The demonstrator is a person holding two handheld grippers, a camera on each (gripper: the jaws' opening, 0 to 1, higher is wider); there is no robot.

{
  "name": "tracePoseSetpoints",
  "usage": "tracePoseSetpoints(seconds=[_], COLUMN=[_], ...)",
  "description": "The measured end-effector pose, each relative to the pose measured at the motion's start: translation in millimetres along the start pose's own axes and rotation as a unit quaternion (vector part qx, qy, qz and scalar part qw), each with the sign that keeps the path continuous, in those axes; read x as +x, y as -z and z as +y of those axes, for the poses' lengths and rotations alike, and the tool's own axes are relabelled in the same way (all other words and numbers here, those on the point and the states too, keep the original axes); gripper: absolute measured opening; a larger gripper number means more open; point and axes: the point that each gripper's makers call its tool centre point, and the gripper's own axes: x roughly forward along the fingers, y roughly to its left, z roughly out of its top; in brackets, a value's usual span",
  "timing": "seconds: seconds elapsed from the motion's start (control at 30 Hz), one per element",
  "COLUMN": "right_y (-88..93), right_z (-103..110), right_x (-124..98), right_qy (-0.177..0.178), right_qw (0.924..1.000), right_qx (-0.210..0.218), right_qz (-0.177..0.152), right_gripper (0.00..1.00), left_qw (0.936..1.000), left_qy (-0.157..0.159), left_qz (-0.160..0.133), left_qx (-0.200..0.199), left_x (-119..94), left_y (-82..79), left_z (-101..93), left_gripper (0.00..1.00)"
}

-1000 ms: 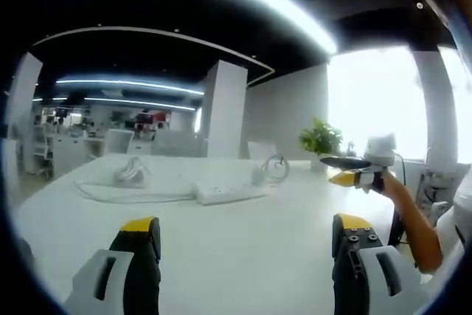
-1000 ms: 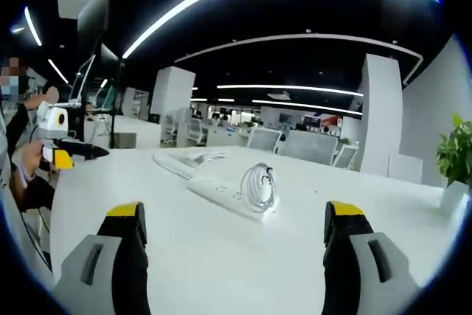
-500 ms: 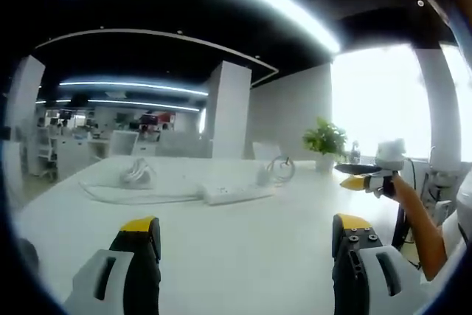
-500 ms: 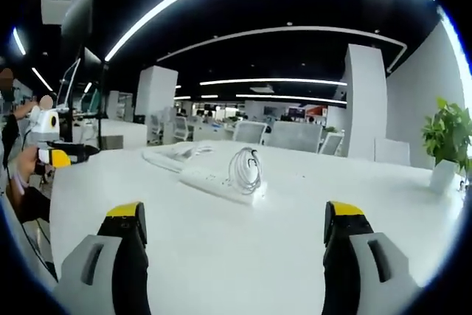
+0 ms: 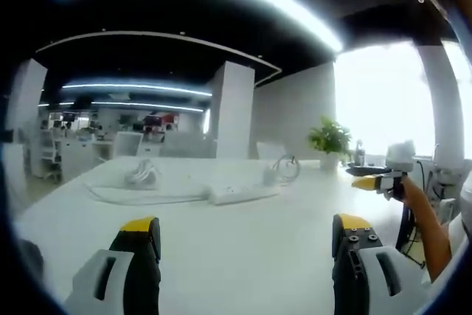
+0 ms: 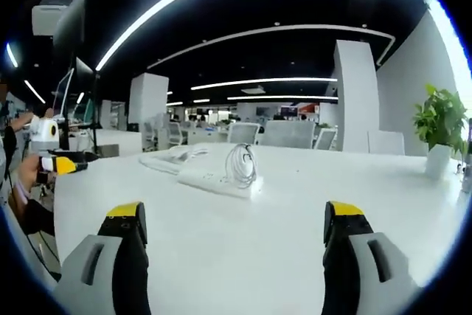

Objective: Straighten the power strip on the desk, plug the charger into it

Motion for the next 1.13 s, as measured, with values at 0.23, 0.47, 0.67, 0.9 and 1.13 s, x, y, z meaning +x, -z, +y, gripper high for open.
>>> tracePoseSetpoints(seconds=[0.23, 0.47, 0.67, 0.9, 1.13], right_y=[9.6, 16.7, 20.3, 20.5, 24.0], right_z=[-1.6, 1.6, 4.8, 6.2, 6.4], right_x=[-4.2, -8.2, -8.7, -9.0, -8.9], right_qy=[0.008, 0.013, 0.012, 0.014, 0.015], right_qw=[0.9999, 0.9998, 0.9997, 0.9996, 0.9995], right_qx=[0.008, 0.009, 0.013, 0.019, 0.023], right_qz=[0.008, 0.015, 0.018, 0.013, 0.017], right_gripper=[0.99, 0.99, 0.99, 0.99, 0.99], left_qw=[1.0, 1.0, 1.0, 0.9999, 0.9998], left_qy=[0.0, -0.004, -0.005, -0.011, -0.016], left_qz=[-0.001, -0.001, -0.001, -0.004, -0.005], left_qx=[-0.002, -0.005, -0.006, -0.008, -0.01], left_x=[-0.7, -0.7, -0.8, -2.4, -2.5], left_y=[0.1, 1.1, 2.1, 0.8, 1.7], left_z=[1.5, 3.9, 5.0, 8.9, 11.9], left_gripper=[0.99, 0.99, 0.99, 0.99, 0.99])
